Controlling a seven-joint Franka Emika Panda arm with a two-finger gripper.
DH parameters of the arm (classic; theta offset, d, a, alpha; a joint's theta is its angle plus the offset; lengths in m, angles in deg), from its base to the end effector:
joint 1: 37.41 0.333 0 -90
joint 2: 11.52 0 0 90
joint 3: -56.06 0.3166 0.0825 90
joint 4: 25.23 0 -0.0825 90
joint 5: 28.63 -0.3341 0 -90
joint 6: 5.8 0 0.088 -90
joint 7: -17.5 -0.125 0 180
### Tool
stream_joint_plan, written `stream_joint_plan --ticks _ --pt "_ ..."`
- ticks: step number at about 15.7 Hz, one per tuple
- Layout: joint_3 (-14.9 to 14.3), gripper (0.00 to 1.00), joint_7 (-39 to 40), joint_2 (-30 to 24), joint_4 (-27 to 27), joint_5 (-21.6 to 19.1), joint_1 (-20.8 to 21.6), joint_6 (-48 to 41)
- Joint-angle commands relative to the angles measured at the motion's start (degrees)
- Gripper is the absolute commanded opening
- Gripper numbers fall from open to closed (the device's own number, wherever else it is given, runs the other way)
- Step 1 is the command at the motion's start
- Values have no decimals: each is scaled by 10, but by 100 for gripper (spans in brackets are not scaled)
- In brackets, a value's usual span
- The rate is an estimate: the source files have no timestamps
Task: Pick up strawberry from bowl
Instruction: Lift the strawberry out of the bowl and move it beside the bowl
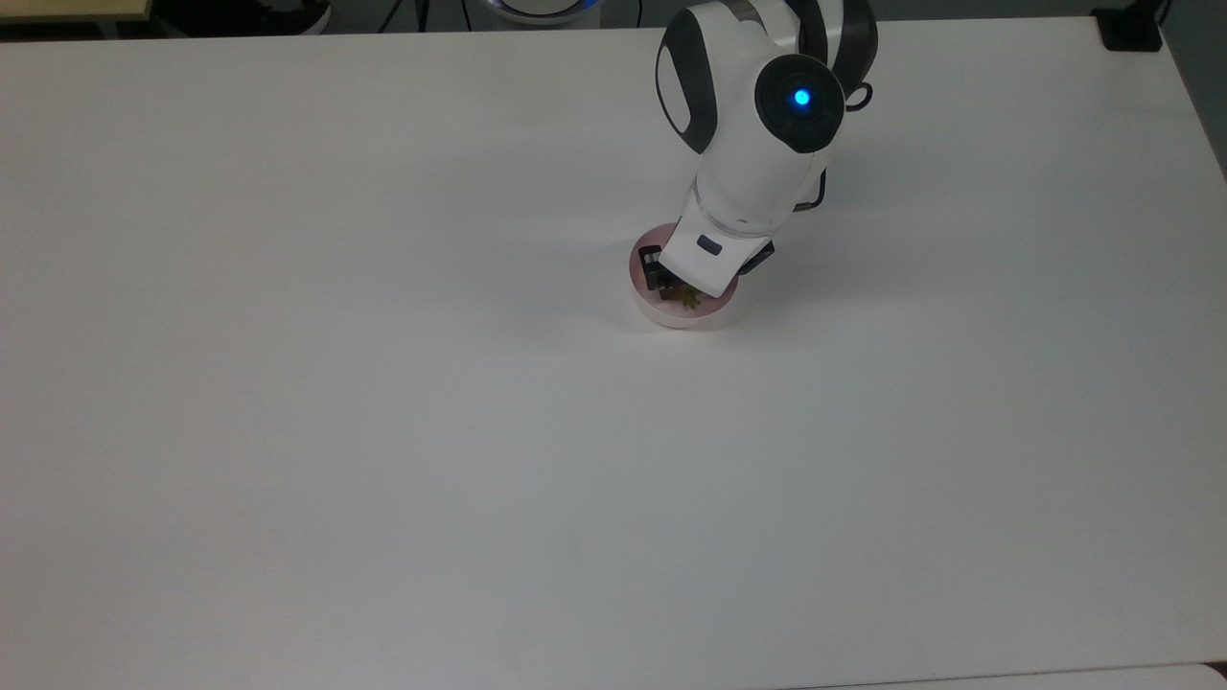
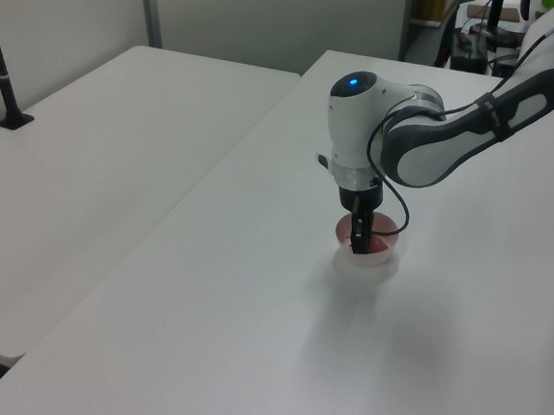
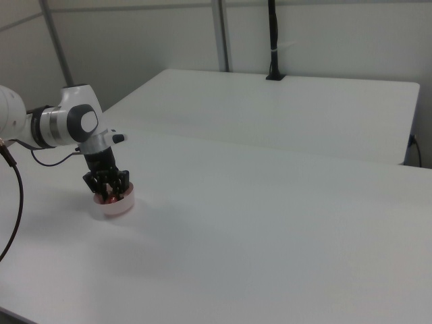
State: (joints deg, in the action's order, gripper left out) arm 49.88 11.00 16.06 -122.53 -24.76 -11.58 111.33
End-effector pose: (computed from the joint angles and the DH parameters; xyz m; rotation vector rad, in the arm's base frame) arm 0.5752 0.2074 0.3182 2.9737 0.4088 -0.1580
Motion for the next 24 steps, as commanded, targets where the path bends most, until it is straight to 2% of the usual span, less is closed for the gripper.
stream_joint_plan --ticks 1,7,13,19,24 --pt "-3 45 -1 -9 -10 10 4 6" --pt "-4 45 10 -56 -8 1 -8 -36" --pt "-14 46 85 -99 -7 -11 -38 -101" --pt "-86 46 183 -94 -33 -11 -70 -96" --pt "-148 46 274 -57 -63 -5 -91 -53"
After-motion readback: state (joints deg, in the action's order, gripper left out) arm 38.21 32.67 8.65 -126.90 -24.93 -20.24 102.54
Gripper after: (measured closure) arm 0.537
